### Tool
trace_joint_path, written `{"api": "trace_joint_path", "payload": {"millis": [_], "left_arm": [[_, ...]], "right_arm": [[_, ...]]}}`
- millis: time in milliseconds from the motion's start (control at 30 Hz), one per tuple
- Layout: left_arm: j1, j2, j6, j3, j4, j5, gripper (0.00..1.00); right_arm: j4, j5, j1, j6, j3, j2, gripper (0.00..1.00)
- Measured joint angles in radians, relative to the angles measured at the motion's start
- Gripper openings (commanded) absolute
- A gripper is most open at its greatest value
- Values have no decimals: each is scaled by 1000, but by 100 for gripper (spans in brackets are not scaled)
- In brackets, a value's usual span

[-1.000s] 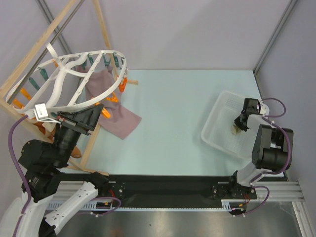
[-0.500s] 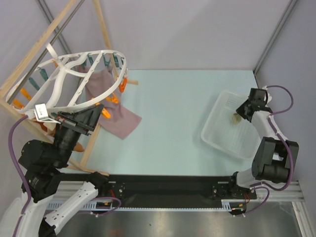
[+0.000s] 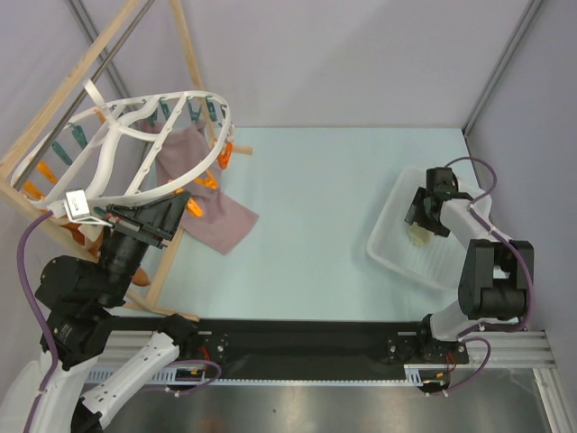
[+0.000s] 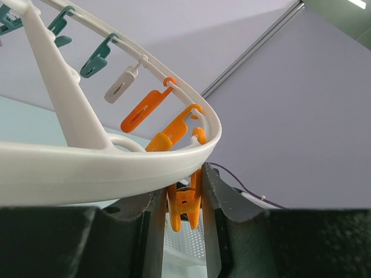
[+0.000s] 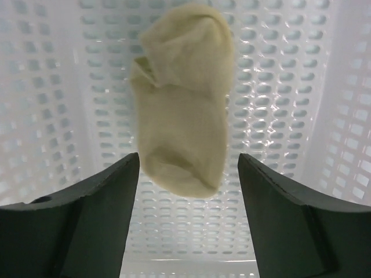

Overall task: Clip the socks to the hanger
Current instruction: Place the sock in the bin, then pick up the sock from the bin.

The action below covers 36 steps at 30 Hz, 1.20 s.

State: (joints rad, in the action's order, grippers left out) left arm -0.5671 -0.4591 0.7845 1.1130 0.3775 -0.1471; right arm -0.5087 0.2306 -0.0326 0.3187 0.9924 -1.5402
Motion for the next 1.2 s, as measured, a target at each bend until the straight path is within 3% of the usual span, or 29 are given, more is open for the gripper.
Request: {"api": "trace_joint_path", "payload": {"millis": [233, 367, 467, 967, 1133, 1200], "left_arm": [[0, 0, 0, 0, 0, 1, 0], [0, 0, -1, 0, 1, 1, 0], [0, 0, -1, 0, 2, 1, 0], [0, 0, 0, 0, 2, 12, 0], [0, 1, 0, 0, 8, 12, 0], [0, 2, 0, 0, 12, 12, 0]], "right_arm": [[124, -177, -167, 110, -120, 119, 66], [226, -239, -177, 159, -119, 79, 63], [256, -256, -176, 178, -111, 10, 56], [303, -128, -163, 200, -111, -94, 50], [320, -87, -146, 183, -84, -127, 43], [319, -70, -140, 176, -78, -132, 31]]}}
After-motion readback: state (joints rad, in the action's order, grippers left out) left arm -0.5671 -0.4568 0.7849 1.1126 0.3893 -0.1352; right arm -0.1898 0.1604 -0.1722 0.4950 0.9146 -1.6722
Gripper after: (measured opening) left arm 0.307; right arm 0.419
